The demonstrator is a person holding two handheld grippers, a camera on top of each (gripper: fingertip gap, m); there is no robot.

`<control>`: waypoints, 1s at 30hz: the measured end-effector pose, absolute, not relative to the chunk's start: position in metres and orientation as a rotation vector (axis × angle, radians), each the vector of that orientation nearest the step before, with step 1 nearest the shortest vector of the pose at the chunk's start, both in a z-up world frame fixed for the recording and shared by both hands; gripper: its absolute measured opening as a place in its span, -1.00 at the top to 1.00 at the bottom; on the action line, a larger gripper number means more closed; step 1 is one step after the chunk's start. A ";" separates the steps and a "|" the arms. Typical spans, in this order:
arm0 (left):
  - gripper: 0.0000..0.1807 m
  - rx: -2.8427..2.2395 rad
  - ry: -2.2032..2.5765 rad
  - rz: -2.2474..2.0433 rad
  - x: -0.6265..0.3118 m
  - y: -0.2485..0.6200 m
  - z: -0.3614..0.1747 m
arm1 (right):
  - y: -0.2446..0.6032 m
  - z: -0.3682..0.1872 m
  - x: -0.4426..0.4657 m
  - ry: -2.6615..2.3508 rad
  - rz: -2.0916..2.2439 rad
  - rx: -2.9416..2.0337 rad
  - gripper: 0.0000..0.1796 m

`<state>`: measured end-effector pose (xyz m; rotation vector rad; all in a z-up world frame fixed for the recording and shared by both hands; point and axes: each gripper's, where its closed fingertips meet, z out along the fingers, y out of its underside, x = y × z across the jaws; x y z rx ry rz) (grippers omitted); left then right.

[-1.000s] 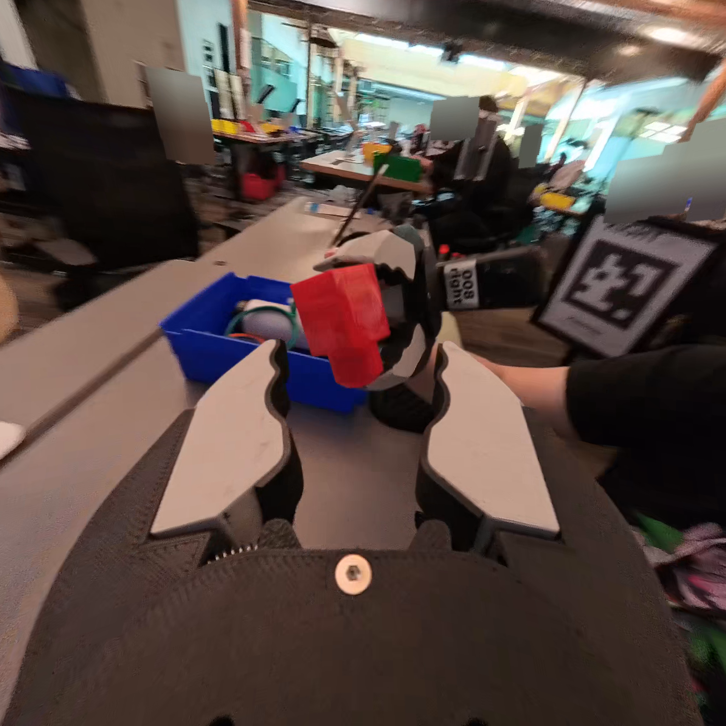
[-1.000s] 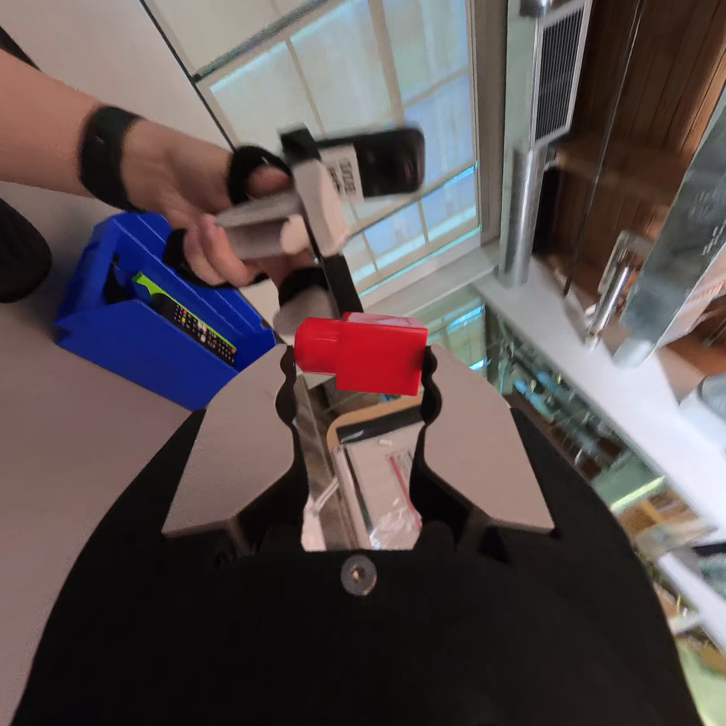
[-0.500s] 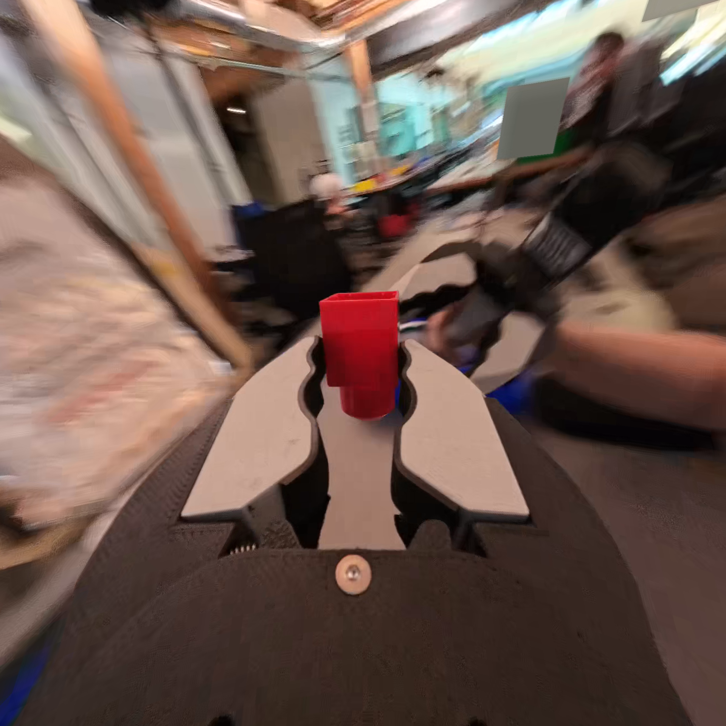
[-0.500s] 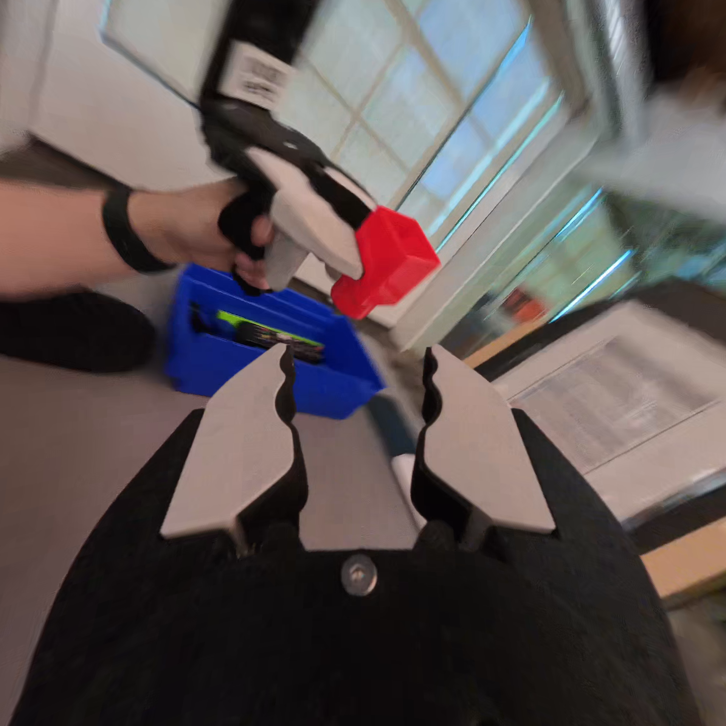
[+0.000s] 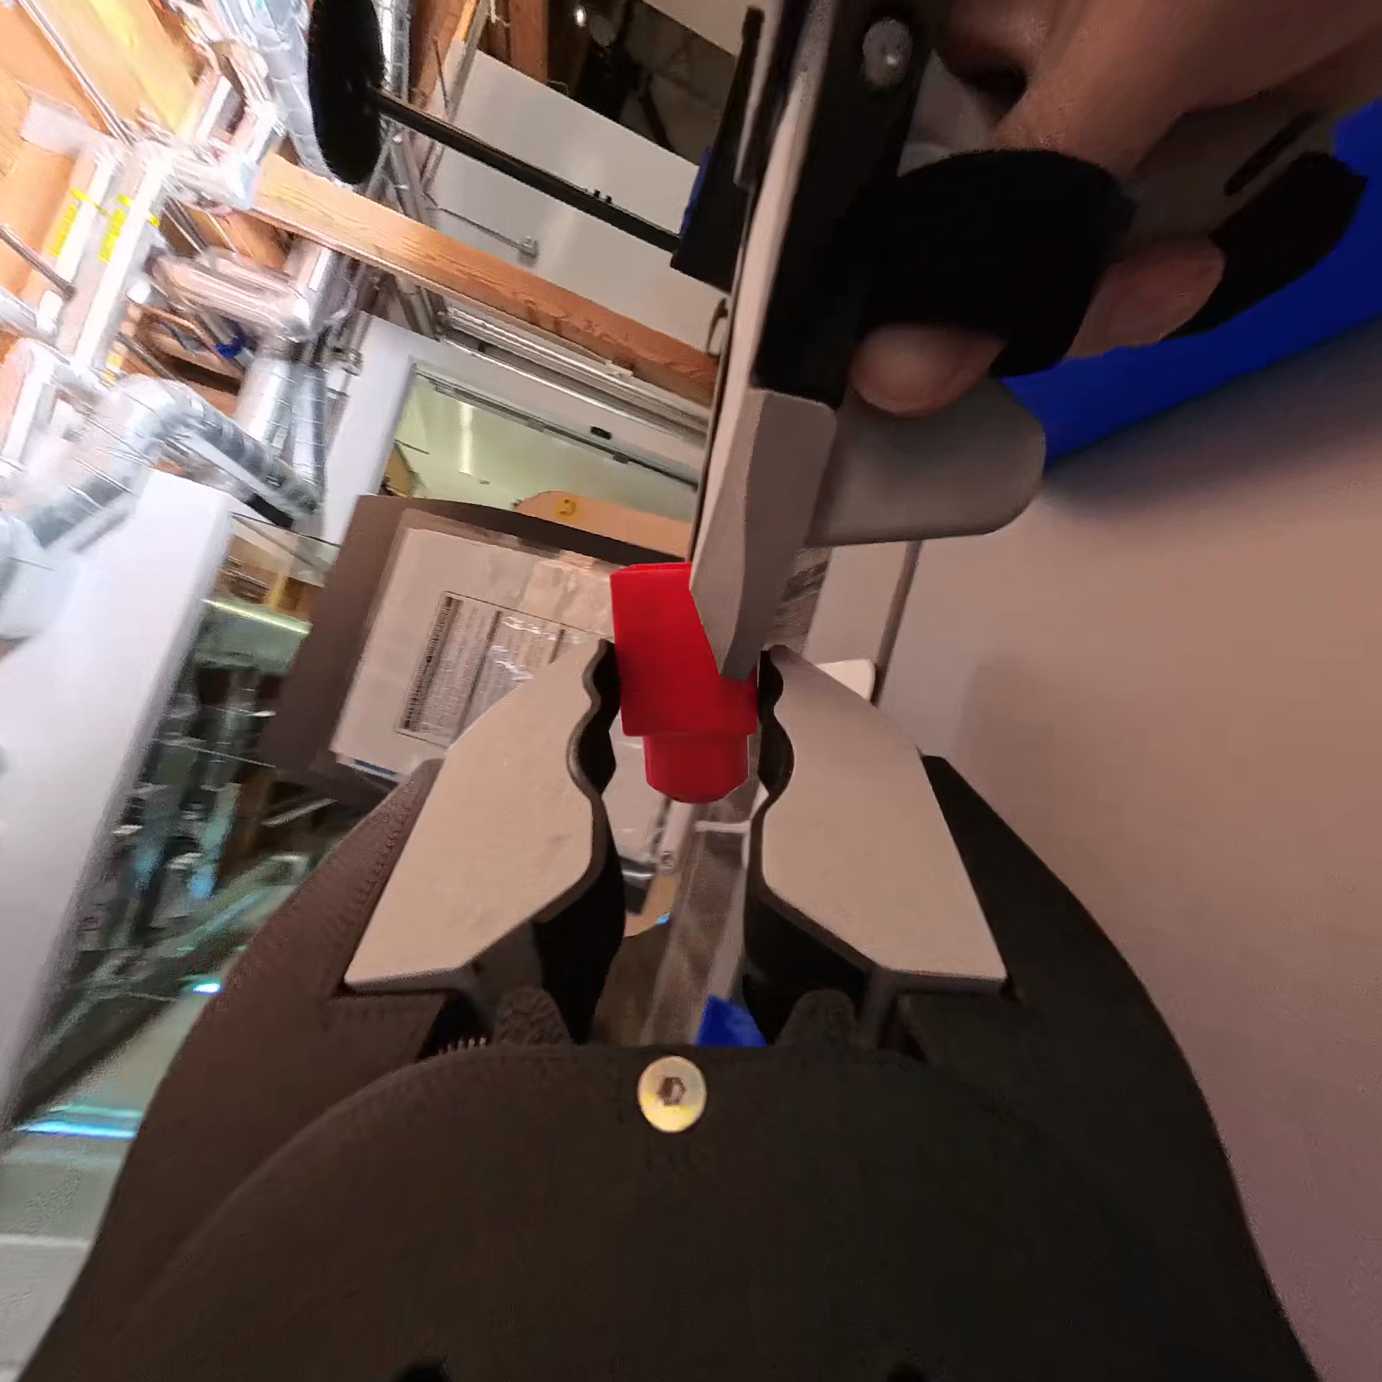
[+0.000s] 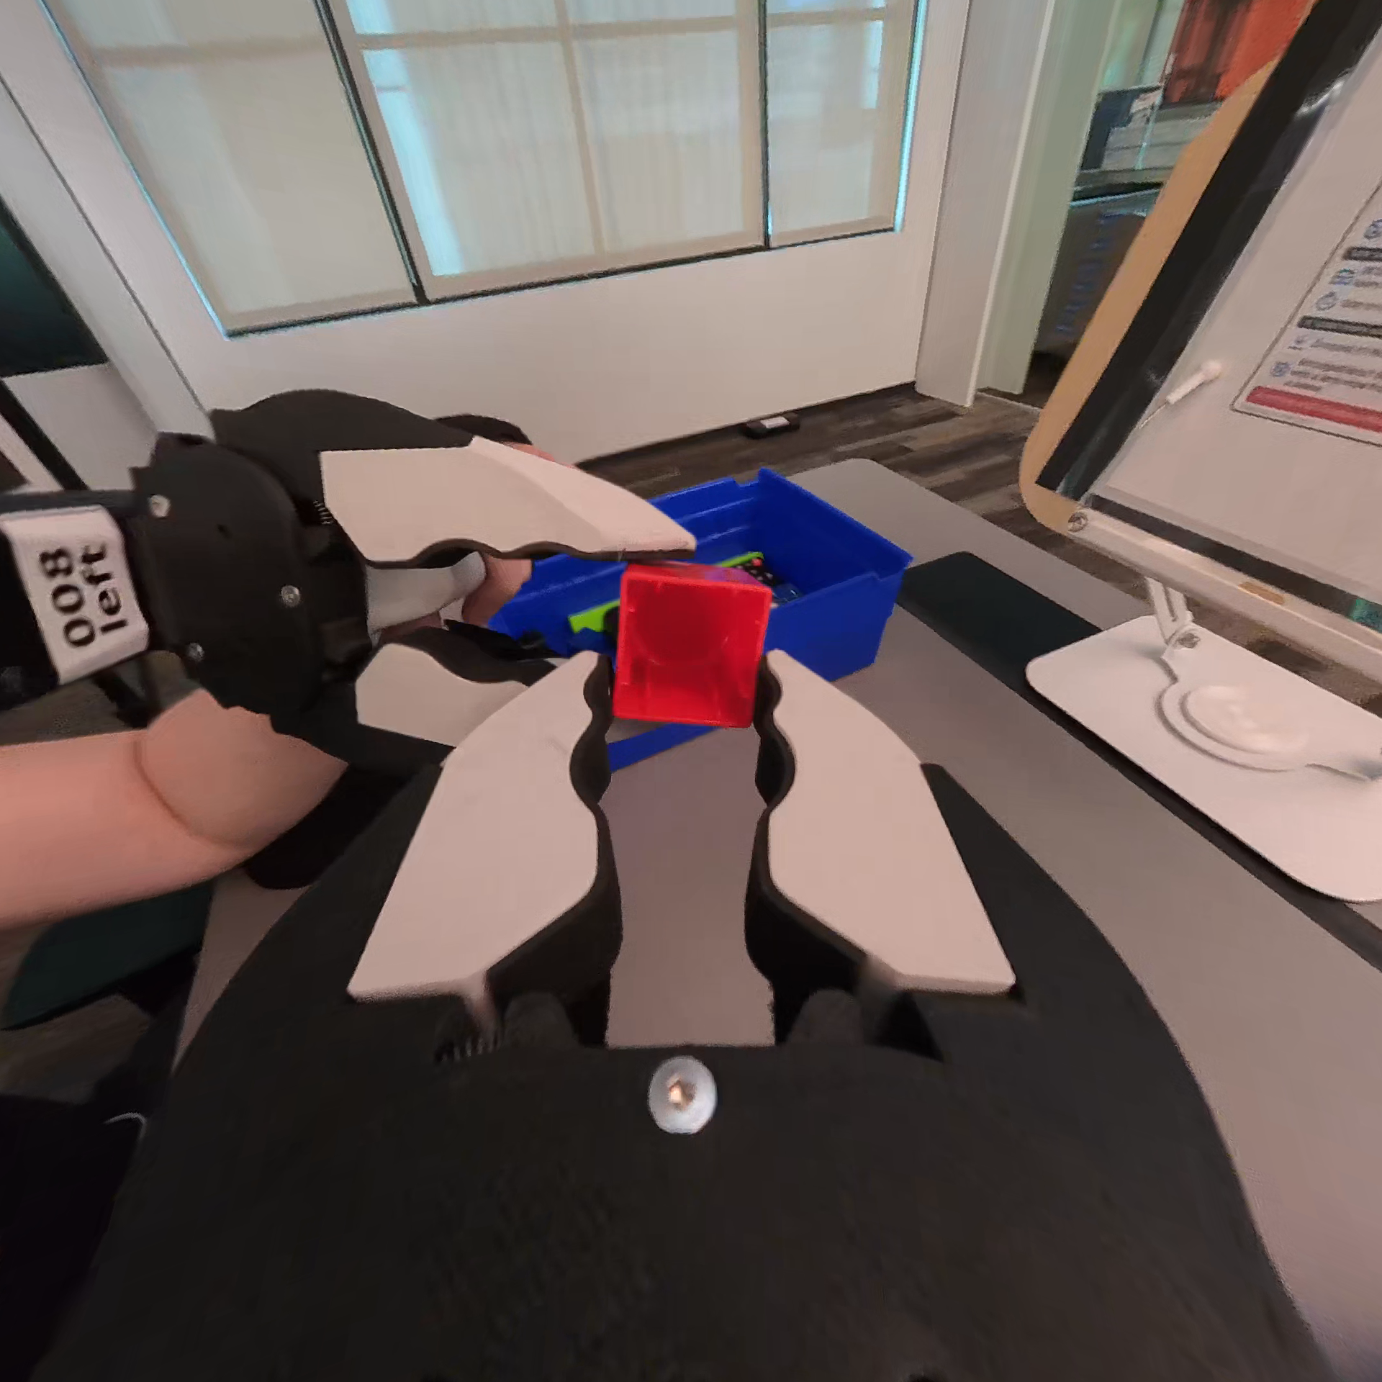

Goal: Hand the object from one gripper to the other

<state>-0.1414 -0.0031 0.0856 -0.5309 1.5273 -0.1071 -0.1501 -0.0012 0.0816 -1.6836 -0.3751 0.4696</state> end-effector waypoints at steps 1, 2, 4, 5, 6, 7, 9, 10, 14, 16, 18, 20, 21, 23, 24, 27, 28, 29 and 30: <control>0.61 -0.566 1.517 -0.178 -0.142 -0.004 0.089 | -0.002 0.086 -0.149 -0.371 0.500 -1.650 0.59; 0.60 -0.608 1.502 -0.275 -0.144 -0.005 0.095 | -0.003 0.092 -0.145 -0.353 0.532 -1.605 0.59; 0.51 -0.718 1.489 -0.544 -0.150 -0.010 0.108 | -0.011 0.109 -0.139 -0.343 0.655 -1.478 0.59; 0.46 -0.768 1.479 -0.704 -0.154 -0.014 0.115 | -0.019 0.120 -0.138 -0.353 0.756 -1.388 0.59; 0.44 -0.809 1.466 -0.878 -0.159 -0.019 0.124 | -0.027 0.130 -0.138 -0.367 0.861 -1.295 0.59; 0.44 -0.847 1.451 -1.058 -0.164 -0.025 0.132 | -0.036 0.138 -0.137 -0.388 0.955 -1.211 0.59; 0.39 -0.909 1.420 -1.389 -0.173 -0.035 0.146 | -0.044 0.144 -0.136 -0.417 1.026 -1.123 0.59; 0.38 -0.937 1.404 -1.510 -0.175 -0.038 0.151 | -0.042 0.141 -0.137 -0.429 1.008 -1.125 0.59; 0.34 -0.993 1.443 -1.607 -0.169 -0.043 0.141 | -0.046 0.133 -0.156 -0.554 0.944 -1.111 0.59; 0.33 -0.997 1.471 -1.628 -0.165 -0.049 0.136 | -0.048 0.130 -0.165 -0.611 0.920 -1.110 0.59; 0.51 -0.981 1.493 -1.638 -0.162 -0.055 0.132 | -0.046 0.124 -0.170 -0.647 0.859 -1.140 0.59; 0.63 -0.942 1.510 -1.593 -0.161 -0.056 0.130 | -0.045 0.121 -0.169 -0.667 0.790 -1.130 0.59; 0.63 -0.938 1.515 -1.535 -0.160 -0.052 0.129 | -0.041 0.119 -0.165 -0.666 0.736 -1.144 0.58; 0.63 -0.873 1.454 -1.388 -0.164 -0.041 0.137 | -0.035 0.119 -0.149 -0.617 0.637 -1.149 0.45; 0.63 -0.834 1.406 -1.284 -0.167 -0.033 0.142 | -0.031 0.119 -0.140 -0.582 0.609 -1.157 0.41; 0.63 -0.721 1.295 -0.778 -0.175 -0.003 0.151 | -0.025 0.123 -0.123 -0.467 0.643 -1.209 0.35; 0.63 -0.656 1.267 -0.587 -0.178 0.004 0.153 | -0.023 0.124 -0.121 -0.439 0.647 -1.230 0.34; 0.63 -0.594 1.244 -0.421 -0.180 0.008 0.153 | -0.020 0.125 -0.119 -0.413 0.627 -1.254 0.35; 0.63 -0.544 1.228 -0.293 -0.180 0.009 0.153 | -0.018 0.125 -0.120 -0.398 0.593 -1.276 0.34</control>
